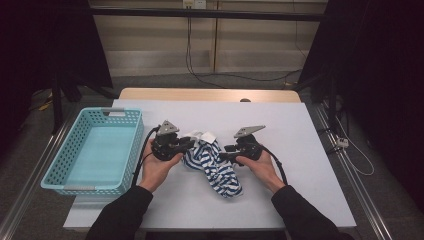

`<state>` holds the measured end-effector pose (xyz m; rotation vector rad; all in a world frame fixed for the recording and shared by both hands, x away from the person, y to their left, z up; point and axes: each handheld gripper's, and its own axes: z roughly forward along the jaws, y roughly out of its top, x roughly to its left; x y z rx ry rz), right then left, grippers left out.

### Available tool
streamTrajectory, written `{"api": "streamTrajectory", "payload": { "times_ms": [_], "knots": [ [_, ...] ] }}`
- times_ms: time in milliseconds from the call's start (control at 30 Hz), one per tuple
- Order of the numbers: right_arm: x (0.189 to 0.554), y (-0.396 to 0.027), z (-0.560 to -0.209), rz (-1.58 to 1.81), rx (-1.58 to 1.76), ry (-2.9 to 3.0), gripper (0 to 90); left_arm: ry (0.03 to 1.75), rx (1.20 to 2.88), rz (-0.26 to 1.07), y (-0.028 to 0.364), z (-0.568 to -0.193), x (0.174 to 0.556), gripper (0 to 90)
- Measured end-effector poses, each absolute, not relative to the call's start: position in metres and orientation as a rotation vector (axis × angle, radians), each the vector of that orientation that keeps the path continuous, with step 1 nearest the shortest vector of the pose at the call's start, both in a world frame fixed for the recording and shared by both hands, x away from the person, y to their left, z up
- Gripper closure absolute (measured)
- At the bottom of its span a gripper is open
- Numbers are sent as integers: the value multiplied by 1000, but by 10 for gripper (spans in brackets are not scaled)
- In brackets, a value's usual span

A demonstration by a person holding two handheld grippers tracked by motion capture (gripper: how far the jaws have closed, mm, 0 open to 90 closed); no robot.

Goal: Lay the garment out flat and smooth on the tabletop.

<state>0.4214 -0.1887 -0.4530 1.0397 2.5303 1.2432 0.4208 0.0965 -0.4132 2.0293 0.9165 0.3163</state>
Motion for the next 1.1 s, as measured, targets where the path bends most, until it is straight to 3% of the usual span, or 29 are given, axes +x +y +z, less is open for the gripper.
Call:
{"api": "streamTrajectory", "payload": {
  "times_ms": [200, 233, 267, 400, 900, 1100],
  "knots": [
    [422, -185, -459, 1209, 1049, 2556, 631, 932, 2144, 194, 89, -442, 425, 756],
    [421, -184, -458, 1197, 1052, 2546, 716, 920, 2157, 195, 88, -444, 423, 735],
    [421, -184, -458, 1197, 1052, 2546, 716, 922, 2149, 183, 87, -446, 422, 735],
    [419, -184, -455, 1194, 1057, 2517, 878, 921, 2146, 160, 85, -450, 418, 715],
    [421, -246, -436, 1086, 1171, 2311, 896, 855, 2158, 144, 86, -452, 417, 605],
    [415, -270, -434, 1024, 1186, 2279, 896, 907, 2164, 217, 87, -450, 419, 550]
  ]
}}
